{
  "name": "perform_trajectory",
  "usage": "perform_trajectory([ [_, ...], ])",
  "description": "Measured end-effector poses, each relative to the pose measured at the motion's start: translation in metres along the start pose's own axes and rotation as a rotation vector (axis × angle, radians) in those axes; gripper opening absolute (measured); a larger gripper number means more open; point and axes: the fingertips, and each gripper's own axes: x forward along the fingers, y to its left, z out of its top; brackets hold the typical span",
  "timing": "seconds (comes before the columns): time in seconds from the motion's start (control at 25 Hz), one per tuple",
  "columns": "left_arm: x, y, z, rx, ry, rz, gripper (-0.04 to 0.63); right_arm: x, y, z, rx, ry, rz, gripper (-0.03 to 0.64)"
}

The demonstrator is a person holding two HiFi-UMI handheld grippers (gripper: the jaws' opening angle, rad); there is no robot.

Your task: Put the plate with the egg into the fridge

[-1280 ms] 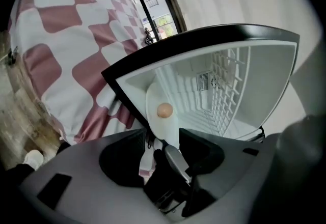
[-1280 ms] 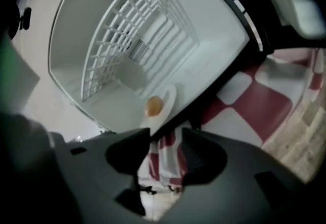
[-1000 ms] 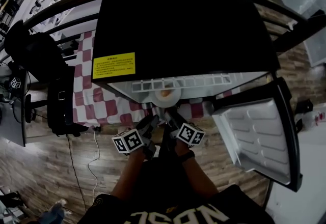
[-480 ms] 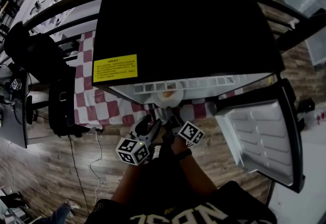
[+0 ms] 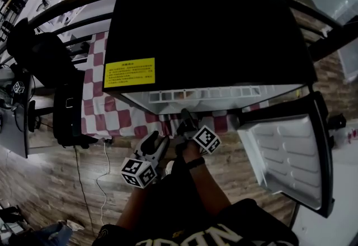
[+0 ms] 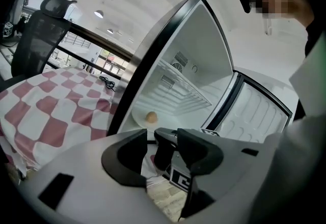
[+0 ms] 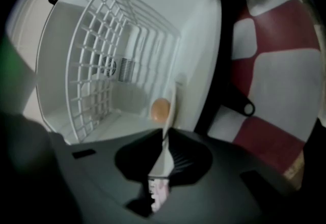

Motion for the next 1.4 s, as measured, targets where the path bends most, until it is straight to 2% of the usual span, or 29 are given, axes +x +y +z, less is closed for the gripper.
perform_trajectory([
  [0.44,-0.031,0.000,-0.006,-0.009,-0.016,0.035,0.201,0.040,0.017,0.022,0.006,-0.052,0.006,0.048],
  [0.64,-0.040,0.001,-0.007,-0.028,-0.032,0.052,0.201,0.048,0.018,0.021,-0.033,-0.025,-0.030,0.048],
  [0.72,-0.041,0.002,-0.005,-0.035,-0.039,0.057,0.201,0.049,0.017,0.019,-0.117,0.004,-0.080,0.049],
  [0.76,-0.042,0.002,-0.004,-0.038,-0.042,0.059,0.201,0.049,0.015,0.018,-0.193,0.030,-0.127,0.051],
  [0.88,-0.044,0.000,-0.003,-0.041,-0.044,0.059,0.201,0.046,0.007,0.016,-0.475,0.141,-0.286,0.111],
  [1.0,-0.046,-0.002,-0.002,-0.041,-0.042,0.052,0.201,0.039,0.003,0.017,-0.683,0.225,-0.375,0.180],
  [1.12,-0.048,-0.003,0.001,-0.041,-0.048,0.039,0.201,0.025,0.000,0.025,-0.795,0.249,-0.427,0.207],
  [1.24,-0.052,-0.005,0.005,-0.025,-0.051,0.025,0.201,-0.004,0.001,0.031,-0.837,0.252,-0.445,0.207],
  [1.4,-0.060,-0.011,0.015,0.072,-0.034,0.038,0.201,-0.054,0.026,0.036,-0.955,0.204,-0.426,0.207],
])
